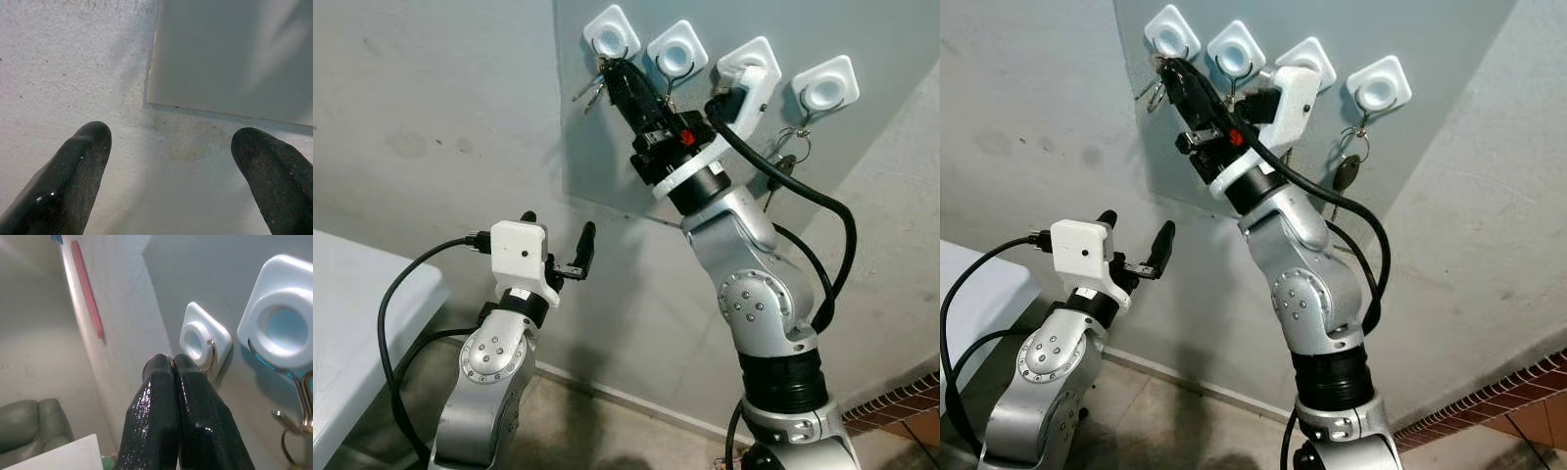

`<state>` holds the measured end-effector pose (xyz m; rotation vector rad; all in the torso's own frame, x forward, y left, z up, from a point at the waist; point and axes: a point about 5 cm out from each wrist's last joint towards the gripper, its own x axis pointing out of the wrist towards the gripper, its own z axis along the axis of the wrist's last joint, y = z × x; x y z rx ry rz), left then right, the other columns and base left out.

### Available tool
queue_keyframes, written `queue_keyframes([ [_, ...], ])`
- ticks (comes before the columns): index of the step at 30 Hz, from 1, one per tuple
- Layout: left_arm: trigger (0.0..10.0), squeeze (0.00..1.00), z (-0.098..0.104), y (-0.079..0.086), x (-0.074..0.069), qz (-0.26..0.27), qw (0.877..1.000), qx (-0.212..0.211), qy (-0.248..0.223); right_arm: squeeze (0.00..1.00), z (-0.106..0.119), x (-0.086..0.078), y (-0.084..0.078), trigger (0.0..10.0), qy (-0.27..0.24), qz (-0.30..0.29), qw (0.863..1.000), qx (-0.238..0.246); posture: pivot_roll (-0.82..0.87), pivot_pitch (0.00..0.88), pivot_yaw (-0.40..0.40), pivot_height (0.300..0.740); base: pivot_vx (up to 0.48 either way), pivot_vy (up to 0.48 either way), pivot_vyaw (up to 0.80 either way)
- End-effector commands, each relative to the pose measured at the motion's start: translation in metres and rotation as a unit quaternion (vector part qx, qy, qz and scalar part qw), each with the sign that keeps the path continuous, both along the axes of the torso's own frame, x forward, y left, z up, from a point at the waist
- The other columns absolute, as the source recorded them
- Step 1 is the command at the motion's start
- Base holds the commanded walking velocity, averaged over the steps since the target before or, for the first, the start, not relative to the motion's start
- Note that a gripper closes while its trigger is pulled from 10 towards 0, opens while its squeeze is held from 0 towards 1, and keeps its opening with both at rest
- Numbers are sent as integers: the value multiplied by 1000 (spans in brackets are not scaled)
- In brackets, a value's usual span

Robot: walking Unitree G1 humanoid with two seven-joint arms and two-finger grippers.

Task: Hang keys on a hook

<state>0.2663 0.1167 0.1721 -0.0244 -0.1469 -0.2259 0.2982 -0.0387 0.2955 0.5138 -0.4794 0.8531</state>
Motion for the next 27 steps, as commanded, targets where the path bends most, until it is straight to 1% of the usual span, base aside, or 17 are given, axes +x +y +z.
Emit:
queue_keyframes([
  [1,10000,0,2,-2,-2,-8,1000,1,0,0,2,-4,-4,10000,-7,9,1000,10,-13,131,-47,740,0,0,0],
  [5,10000,0,1,-2,-3,-9,1000,2,1,0,-4,-5,-6,10000,-3,12,1000,0,-12,131,-46,740,0,0,0],
  [6,10000,0,1,-2,-3,-9,1000,1,1,110,-6,-5,-6,10000,1,12,1000,-3,-11,131,-47,740,0,0,0],
  [7,10000,0,1,-2,-3,-9,1000,1,1,486,-7,-5,-7,10000,3,12,1000,-4,-11,131,-47,740,0,0,0],
  [8,10000,0,1,-2,-3,-9,1000,2,1,1000,-8,-6,-7,10000,4,15,1000,-5,-11,131,-47,740,0,0,0],
  [17,10000,0,1,-1,-4,-7,1000,2,2,1000,-14,-8,-8,10000,9,21,1000,-12,-3,127,-48,740,0,0,0],
  [24,10000,0,0,0,-4,-6,1000,5,4,1000,-20,-9,-9,10000,9,15,999,-30,0,125,-48,740,0,0,0],
  [25,10000,0,0,0,-4,-5,1000,5,4,1000,-25,-9,-10,10000,6,10,999,-42,0,123,-48,740,0,0,0],
  [27,10000,0,0,0,-4,-5,1000,5,4,1000,-27,-9,-11,10000,5,8,999,-48,0,123,-48,740,0,0,0],
])
